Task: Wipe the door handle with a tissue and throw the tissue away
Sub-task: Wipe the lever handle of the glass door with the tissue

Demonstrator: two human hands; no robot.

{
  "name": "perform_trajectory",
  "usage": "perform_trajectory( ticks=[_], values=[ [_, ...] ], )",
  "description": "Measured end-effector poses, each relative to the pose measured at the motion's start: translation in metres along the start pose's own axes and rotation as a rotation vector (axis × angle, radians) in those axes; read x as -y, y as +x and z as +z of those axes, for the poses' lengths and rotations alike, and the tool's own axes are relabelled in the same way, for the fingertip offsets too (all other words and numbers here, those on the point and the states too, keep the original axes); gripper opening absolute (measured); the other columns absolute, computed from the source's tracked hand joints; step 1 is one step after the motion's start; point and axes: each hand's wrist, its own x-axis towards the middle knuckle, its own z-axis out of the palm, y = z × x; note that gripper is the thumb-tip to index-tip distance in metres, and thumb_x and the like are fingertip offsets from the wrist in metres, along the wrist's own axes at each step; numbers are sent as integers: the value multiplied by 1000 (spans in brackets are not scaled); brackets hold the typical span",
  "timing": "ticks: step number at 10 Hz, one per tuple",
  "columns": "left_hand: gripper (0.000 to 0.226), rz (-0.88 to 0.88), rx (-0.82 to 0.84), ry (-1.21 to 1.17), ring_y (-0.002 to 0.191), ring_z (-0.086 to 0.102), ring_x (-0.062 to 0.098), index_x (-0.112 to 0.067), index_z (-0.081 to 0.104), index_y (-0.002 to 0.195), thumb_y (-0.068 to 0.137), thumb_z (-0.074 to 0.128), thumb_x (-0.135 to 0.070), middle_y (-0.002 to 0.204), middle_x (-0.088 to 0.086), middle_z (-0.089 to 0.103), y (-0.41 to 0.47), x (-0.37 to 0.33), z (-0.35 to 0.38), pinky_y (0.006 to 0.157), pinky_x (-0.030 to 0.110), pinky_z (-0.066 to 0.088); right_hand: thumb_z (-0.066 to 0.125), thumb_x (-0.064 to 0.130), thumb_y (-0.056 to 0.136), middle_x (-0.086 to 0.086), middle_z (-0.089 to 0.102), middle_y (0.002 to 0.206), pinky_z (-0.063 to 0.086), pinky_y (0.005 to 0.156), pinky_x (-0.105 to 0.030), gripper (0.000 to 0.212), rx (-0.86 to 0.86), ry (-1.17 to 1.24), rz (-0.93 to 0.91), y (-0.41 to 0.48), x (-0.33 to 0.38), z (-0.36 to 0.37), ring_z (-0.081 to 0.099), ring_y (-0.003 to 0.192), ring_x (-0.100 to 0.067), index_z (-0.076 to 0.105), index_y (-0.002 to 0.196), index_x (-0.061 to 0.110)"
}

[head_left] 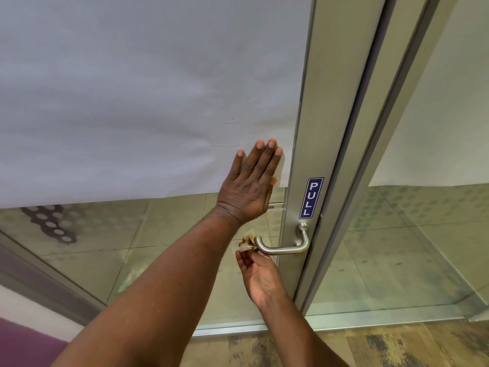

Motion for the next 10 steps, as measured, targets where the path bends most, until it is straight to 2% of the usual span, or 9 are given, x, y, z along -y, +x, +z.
perform_trajectory(
  ticks=[1,2,3,4,6,7,8,9,10],
  values=[
    [69,3,-2,-3,154,-22,23,-11,-4,160,104,32,-31,166,5,-28,0,0,0,125,45,-14,66,-3,79,-22,72,113,60,85,-38,40,21,-7,23,-5,-1,-4,74,94,-29,71,119,-3],
    [71,5,-8,-5,154,-22,23,-11,-6,160,104,32,-31,166,5,-27,0,0,0,125,45,-13,68,7,79,-20,71,124,59,85,-41,48,8,-100,41,-16,5,-13,73,105,-30,64,127,1],
    [72,4,-8,-7,154,-22,23,-12,-10,160,104,31,-31,166,5,-27,0,1,0,125,45,-14,72,12,79,-25,68,128,56,92,-48,48,23,-144,50,-26,16,-26,67,117,-38,61,123,0],
    [72,4,-8,-11,154,-22,23,-12,-10,160,104,32,-31,166,5,-27,-1,1,0,125,45,-15,73,8,79,-28,67,126,57,89,-52,48,12,-132,19,-35,30,-37,66,118,-42,61,124,-4],
    [73,2,-8,0,154,-22,23,-12,-10,161,104,33,-31,167,5,-26,0,0,-1,125,44,-15,75,8,77,-17,72,106,57,75,-40,38,-96,-262,-125,-49,56,-46,69,96,-28,67,114,1],
    [73,0,-5,-4,154,-22,23,-12,-9,161,104,34,-31,167,5,-26,0,0,-1,125,44,-15,82,19,76,-9,75,96,49,71,-31,39,-152,-458,-223,-55,69,-48,66,84,-18,72,111,6],
    [73,0,-13,-6,155,-21,23,-12,-7,161,104,34,-30,167,5,-25,0,-1,-1,124,44,-15,81,24,83,0,70,73,42,55,-24,24,-322,-618,-406,-56,82,-53,53,61,-9,76,100,8],
    [73,0,-18,-3,155,-20,23,-12,-7,161,104,34,-30,167,5,-24,0,-1,-1,125,44,-15,79,24,85,1,66,66,45,55,-29,11,-464,-733,-649,-53,97,-54,52,62,-17,74,87,15],
    [73,2,-18,3,155,-21,24,-11,-7,161,104,35,-30,167,5,-25,0,0,-1,124,44,-15,77,24,88,2,76,85,56,66,-35,8,-484,-823,-809,-52,111,-46,69,74,-19,72,94,26]
  ],
)
